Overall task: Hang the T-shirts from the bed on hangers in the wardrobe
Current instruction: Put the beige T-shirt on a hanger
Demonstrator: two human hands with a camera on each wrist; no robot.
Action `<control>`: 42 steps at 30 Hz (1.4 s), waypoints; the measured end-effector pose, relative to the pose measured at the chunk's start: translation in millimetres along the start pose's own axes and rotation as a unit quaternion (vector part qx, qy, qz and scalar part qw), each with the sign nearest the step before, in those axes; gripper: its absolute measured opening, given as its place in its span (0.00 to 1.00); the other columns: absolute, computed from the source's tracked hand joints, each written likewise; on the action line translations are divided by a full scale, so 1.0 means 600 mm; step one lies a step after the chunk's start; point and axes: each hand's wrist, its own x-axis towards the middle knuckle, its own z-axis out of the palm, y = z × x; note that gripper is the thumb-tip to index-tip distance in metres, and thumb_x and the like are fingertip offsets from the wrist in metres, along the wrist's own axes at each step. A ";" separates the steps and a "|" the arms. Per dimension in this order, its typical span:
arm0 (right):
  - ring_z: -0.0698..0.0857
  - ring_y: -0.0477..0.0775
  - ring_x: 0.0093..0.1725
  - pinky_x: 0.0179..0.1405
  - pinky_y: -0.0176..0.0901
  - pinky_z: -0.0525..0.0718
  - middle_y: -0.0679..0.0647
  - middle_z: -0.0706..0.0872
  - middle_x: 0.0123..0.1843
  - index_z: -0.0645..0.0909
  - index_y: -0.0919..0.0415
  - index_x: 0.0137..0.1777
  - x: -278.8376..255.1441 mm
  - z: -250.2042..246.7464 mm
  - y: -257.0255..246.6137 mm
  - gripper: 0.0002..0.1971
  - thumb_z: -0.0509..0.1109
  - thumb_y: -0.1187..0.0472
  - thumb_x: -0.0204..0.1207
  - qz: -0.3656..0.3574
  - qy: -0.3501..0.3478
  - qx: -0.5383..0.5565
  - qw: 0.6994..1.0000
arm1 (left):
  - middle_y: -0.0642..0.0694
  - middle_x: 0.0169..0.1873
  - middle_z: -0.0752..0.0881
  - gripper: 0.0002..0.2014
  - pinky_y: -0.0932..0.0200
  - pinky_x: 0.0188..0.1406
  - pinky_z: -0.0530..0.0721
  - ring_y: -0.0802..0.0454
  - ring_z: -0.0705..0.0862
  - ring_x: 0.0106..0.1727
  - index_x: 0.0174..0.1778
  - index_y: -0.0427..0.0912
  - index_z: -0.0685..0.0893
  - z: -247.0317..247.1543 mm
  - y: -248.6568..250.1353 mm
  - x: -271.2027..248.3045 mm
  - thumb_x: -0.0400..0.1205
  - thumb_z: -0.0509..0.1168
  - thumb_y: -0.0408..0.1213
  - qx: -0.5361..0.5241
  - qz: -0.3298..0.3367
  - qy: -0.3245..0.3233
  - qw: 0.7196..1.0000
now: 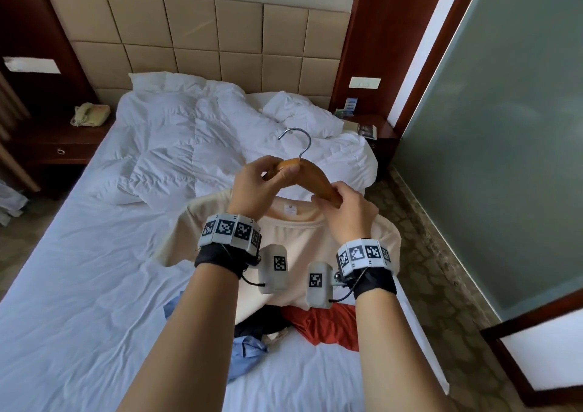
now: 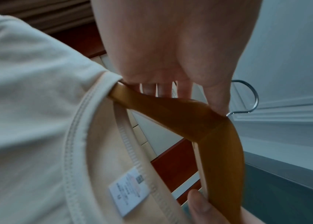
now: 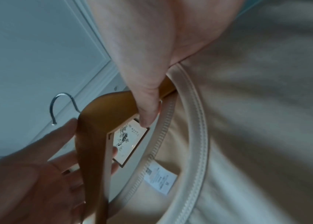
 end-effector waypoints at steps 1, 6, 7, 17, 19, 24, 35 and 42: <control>0.82 0.49 0.42 0.64 0.61 0.77 0.39 0.83 0.33 0.81 0.47 0.42 -0.001 -0.004 0.003 0.11 0.76 0.44 0.73 0.007 0.007 -0.004 1.000 | 0.57 0.40 0.89 0.19 0.54 0.53 0.82 0.58 0.87 0.48 0.48 0.46 0.89 0.002 -0.002 0.000 0.77 0.70 0.59 0.003 0.003 0.017 1.000; 0.77 0.48 0.42 0.67 0.59 0.73 0.38 0.79 0.34 0.82 0.48 0.46 -0.004 -0.020 0.013 0.10 0.75 0.43 0.75 0.037 0.044 -0.012 0.998 | 0.45 0.49 0.90 0.21 0.34 0.72 0.71 0.42 0.84 0.59 0.48 0.51 0.88 -0.014 -0.036 0.008 0.81 0.52 0.57 0.152 -0.097 0.135 0.974; 0.77 0.49 0.42 0.67 0.59 0.73 0.38 0.79 0.34 0.81 0.48 0.46 -0.003 -0.025 0.013 0.10 0.75 0.43 0.75 0.041 0.053 -0.009 0.998 | 0.45 0.47 0.90 0.19 0.33 0.71 0.71 0.40 0.84 0.58 0.43 0.54 0.86 -0.019 -0.042 0.009 0.81 0.51 0.57 0.157 -0.123 0.124 0.972; 0.78 0.47 0.44 0.67 0.54 0.67 0.37 0.81 0.36 0.84 0.48 0.50 0.003 -0.024 -0.004 0.11 0.77 0.44 0.74 0.030 0.043 0.009 0.999 | 0.54 0.34 0.84 0.18 0.36 0.82 0.43 0.50 0.80 0.49 0.29 0.56 0.78 -0.022 -0.039 0.016 0.86 0.55 0.51 0.197 -0.147 0.076 0.966; 0.78 0.47 0.45 0.69 0.58 0.70 0.37 0.82 0.37 0.84 0.47 0.50 0.002 -0.025 -0.005 0.11 0.77 0.43 0.74 0.027 0.038 0.012 0.999 | 0.55 0.30 0.82 0.20 0.38 0.83 0.39 0.50 0.80 0.48 0.28 0.54 0.77 -0.018 -0.028 0.015 0.86 0.57 0.51 0.178 -0.138 0.076 0.971; 0.82 0.49 0.44 0.67 0.64 0.75 0.41 0.85 0.38 0.80 0.43 0.42 -0.001 -0.030 0.004 0.10 0.78 0.44 0.72 0.037 0.061 0.039 0.997 | 0.62 0.26 0.83 0.12 0.31 0.78 0.62 0.53 0.85 0.44 0.28 0.62 0.82 -0.016 -0.040 0.013 0.78 0.64 0.54 0.100 -0.094 0.126 0.982; 0.81 0.50 0.49 0.67 0.66 0.74 0.39 0.79 0.46 0.87 0.48 0.46 -0.018 -0.070 0.045 0.10 0.80 0.45 0.71 0.055 0.103 0.022 0.993 | 0.57 0.36 0.84 0.09 0.36 0.76 0.67 0.48 0.81 0.47 0.39 0.55 0.85 0.025 0.005 -0.001 0.81 0.61 0.48 0.121 -0.133 0.116 0.977; 0.80 0.51 0.47 0.65 0.65 0.75 0.39 0.77 0.39 0.81 0.43 0.42 -0.011 -0.151 0.068 0.10 0.78 0.43 0.72 0.056 0.120 0.028 0.991 | 0.58 0.46 0.88 0.13 0.35 0.75 0.66 0.53 0.84 0.55 0.45 0.65 0.82 0.092 0.068 -0.002 0.70 0.58 0.60 0.137 -0.006 -0.029 0.990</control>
